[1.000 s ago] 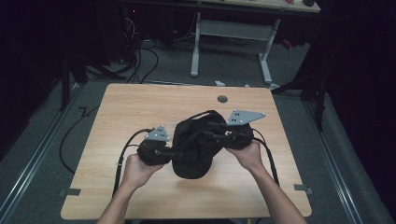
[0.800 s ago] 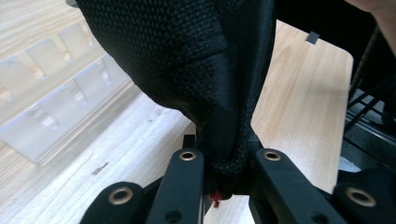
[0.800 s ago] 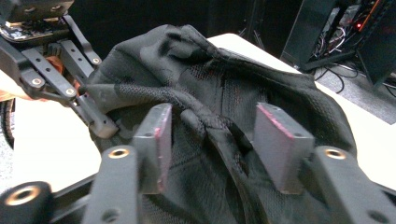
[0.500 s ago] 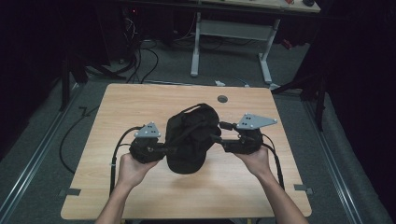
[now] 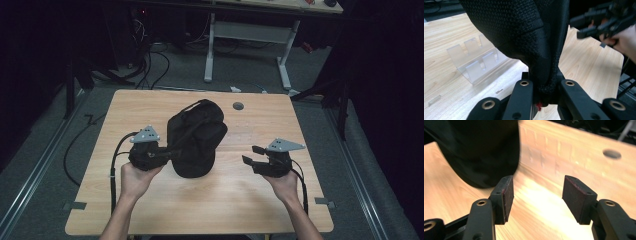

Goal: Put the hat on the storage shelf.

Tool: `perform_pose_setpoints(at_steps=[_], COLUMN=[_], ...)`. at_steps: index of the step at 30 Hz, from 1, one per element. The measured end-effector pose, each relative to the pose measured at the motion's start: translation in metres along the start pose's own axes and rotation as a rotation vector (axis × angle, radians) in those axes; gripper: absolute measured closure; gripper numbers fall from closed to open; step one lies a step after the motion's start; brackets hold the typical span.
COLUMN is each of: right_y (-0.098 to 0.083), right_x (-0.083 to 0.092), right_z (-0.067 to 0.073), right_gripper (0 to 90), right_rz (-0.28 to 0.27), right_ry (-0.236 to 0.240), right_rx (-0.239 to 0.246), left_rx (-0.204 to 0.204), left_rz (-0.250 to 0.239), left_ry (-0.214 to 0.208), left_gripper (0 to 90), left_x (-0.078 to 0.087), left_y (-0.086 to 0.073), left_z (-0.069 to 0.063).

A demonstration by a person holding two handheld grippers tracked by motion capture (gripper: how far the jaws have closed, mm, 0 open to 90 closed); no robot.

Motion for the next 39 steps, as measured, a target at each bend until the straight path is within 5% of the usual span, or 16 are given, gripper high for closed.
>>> perform_pose_setpoints(at_steps=[10,19,27,39], right_y=[-0.06,-0.081,-0.084,-0.085], right_x=[-0.014,-0.027,-0.028,-0.027], right_z=[-0.034,-0.05,-0.053,-0.051], right_gripper=[43.1,42.4,37.6,38.0], right_rz=[0.069,0.136,0.16,0.159], right_ry=[-0.149,-0.27,-0.29,-0.292], right_rx=[-0.098,-0.08,-0.104,-0.094], left_rx=[0.037,0.052,0.103,0.071], left_rz=[-0.067,-0.127,-0.214,-0.24], left_ry=[0.063,0.096,0.138,0.234], left_gripper=[85.2,85.1,84.9,84.8], left_x=[0.003,0.008,0.014,0.0], left_y=[0.013,0.025,0.043,0.067], left_z=[0.016,0.021,0.032,0.043])
Point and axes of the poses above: each handheld gripper's, and its own axes: x roughly backward along the jaws, y roughly out of its top, z roughly to its left, the point moved 6 cm from there along -x, roughly forward along the jaws, and after that the axes turned 7 degrees about -x, right-handed, at the moved point
